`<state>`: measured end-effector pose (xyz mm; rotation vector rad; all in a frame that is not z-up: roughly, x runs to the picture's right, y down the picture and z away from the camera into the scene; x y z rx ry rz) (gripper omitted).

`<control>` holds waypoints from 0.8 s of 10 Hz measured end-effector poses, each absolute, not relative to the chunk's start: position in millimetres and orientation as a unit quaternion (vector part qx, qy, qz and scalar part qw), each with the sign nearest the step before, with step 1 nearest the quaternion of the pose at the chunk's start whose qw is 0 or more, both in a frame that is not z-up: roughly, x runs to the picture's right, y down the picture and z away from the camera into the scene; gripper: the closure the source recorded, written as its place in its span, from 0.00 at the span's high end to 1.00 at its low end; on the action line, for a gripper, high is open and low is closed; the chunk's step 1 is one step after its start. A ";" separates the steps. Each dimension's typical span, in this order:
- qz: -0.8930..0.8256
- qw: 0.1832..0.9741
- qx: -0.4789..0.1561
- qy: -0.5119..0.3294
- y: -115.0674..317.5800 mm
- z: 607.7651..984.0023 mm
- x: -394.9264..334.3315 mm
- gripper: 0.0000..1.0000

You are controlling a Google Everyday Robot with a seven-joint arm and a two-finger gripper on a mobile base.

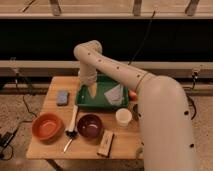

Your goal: Place sponge in red bowl

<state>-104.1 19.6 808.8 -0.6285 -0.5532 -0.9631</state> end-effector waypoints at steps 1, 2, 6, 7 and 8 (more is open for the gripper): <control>-0.457 0.802 -0.284 -0.261 10.1 816.3 -110.4 0.65; -0.465 0.799 -0.275 -0.263 -0.3 825.0 -118.7 0.65; -0.516 0.782 -0.235 -0.260 -34.4 860.7 -173.6 0.65; -0.526 0.778 -0.228 -0.255 -35.7 867.7 -186.9 0.65; -0.536 0.775 -0.221 -0.252 -33.9 872.2 -200.1 0.65</control>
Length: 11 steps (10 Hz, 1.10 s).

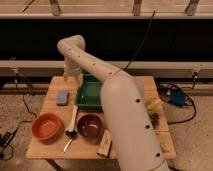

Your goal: Place sponge in red bowl

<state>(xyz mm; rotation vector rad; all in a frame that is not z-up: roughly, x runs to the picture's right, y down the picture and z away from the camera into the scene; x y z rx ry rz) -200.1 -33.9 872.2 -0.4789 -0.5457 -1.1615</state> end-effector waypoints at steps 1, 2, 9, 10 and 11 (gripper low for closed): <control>-0.553 0.768 -0.211 -0.245 -28.4 880.3 -215.3 0.65; -0.559 0.766 -0.206 -0.242 -25.7 884.4 -218.4 0.65; -0.605 0.740 -0.184 -0.229 -8.7 903.1 -254.4 0.65; -0.611 0.736 -0.184 -0.226 -6.5 905.1 -259.4 0.65; -0.619 0.729 -0.182 -0.226 -1.0 907.0 -267.9 0.65</control>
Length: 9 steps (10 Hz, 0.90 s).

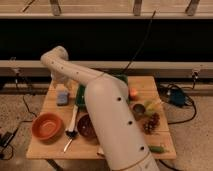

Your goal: Place sponge in red bowl

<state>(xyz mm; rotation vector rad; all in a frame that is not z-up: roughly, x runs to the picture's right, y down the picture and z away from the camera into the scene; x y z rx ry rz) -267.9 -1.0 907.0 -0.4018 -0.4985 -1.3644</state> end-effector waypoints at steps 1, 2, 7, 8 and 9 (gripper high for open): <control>-0.623 0.727 -0.182 -0.225 2.2 909.3 -269.7 0.65; -0.626 0.725 -0.183 -0.222 4.9 912.8 -269.3 0.65; -0.639 0.710 -0.206 -0.212 30.8 936.1 -277.2 0.65; -0.637 0.710 -0.208 -0.214 32.2 940.3 -277.1 0.65; -0.635 0.711 -0.211 -0.217 34.4 943.7 -276.4 0.65</control>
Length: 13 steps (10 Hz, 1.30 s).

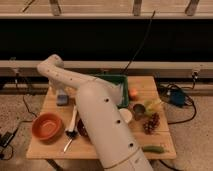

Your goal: Place sponge in red bowl

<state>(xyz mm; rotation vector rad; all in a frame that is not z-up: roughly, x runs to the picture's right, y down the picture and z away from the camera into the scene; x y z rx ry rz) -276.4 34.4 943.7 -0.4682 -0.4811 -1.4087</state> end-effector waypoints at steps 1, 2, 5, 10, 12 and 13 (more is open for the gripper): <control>-0.633 0.709 -0.218 -0.221 38.5 947.3 -276.2 0.65; -0.632 0.709 -0.220 -0.224 39.9 948.4 -278.6 0.65; -0.632 0.708 -0.221 -0.224 40.2 948.5 -278.3 0.65; -0.632 0.708 -0.222 -0.223 40.6 948.6 -277.5 0.65; -0.633 0.708 -0.222 -0.223 40.7 948.4 -278.0 0.65; -0.633 0.708 -0.222 -0.223 40.7 948.4 -278.0 0.65</control>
